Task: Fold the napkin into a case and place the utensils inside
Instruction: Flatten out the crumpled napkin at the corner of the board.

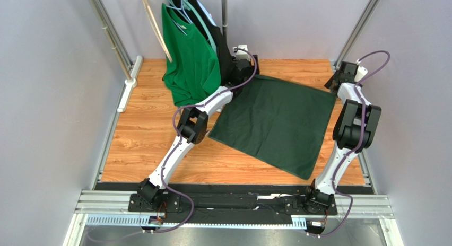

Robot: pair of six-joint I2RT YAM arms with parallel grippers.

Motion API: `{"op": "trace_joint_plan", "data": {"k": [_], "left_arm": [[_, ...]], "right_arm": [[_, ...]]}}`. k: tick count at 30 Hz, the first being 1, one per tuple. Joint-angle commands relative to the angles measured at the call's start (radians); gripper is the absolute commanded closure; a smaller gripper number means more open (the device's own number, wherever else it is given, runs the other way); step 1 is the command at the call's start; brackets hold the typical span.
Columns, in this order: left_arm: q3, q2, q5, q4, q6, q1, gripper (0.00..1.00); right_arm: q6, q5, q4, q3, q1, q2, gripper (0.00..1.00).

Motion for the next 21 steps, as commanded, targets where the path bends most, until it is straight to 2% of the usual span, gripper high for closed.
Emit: {"op": "trace_joint_plan", "data": {"k": [1,4,5,6,9,10,11,13,14,16,19,21], "left_arm": [[0.057,-0.084,0.066,-0.066,0.009,-0.022,0.01],[-0.082,-0.238,0.139,-0.132,0.019,-0.039,0.01],[-0.215,-0.289,0.147,-0.115,0.022,-0.051,0.01],[-0.279,-0.39,0.155,-0.112,0.008,-0.062,0.01],[-0.466,-0.542,0.276,-0.098,-0.035,-0.1,0.04],[-0.492,-0.568,0.352,-0.107,-0.032,-0.114,0.07],[-0.527,-0.593,0.38,-0.147,-0.026,-0.141,0.12],[-0.56,-0.663,0.394,-0.187,-0.029,-0.172,0.13],[-0.615,-0.691,0.414,-0.214,-0.031,-0.184,0.19],[-0.684,-0.774,0.413,-0.209,-0.029,-0.223,0.23],[-0.799,-0.854,0.431,-0.283,-0.066,-0.246,0.32],[-0.85,-0.9,0.498,-0.288,-0.1,-0.253,0.39]], "right_arm": [[0.031,0.077,-0.267,0.119,0.001,-0.034,0.21],[0.028,0.071,-0.29,0.024,0.036,-0.158,0.2],[0.037,0.051,-0.307,-0.036,0.044,-0.184,0.21],[0.049,0.034,-0.332,-0.061,0.056,-0.206,0.21],[0.077,0.011,-0.324,-0.206,0.125,-0.308,0.23],[0.09,-0.05,-0.295,-0.245,0.157,-0.339,0.23],[0.11,-0.098,-0.278,-0.271,0.169,-0.351,0.24],[0.138,-0.205,-0.214,-0.34,0.209,-0.368,0.26],[0.147,-0.224,-0.203,-0.351,0.222,-0.368,0.31],[0.173,-0.265,-0.188,-0.369,0.242,-0.359,0.35],[0.218,-0.256,-0.192,-0.391,0.24,-0.327,0.41],[0.216,-0.236,-0.197,-0.397,0.239,-0.312,0.42]]}}
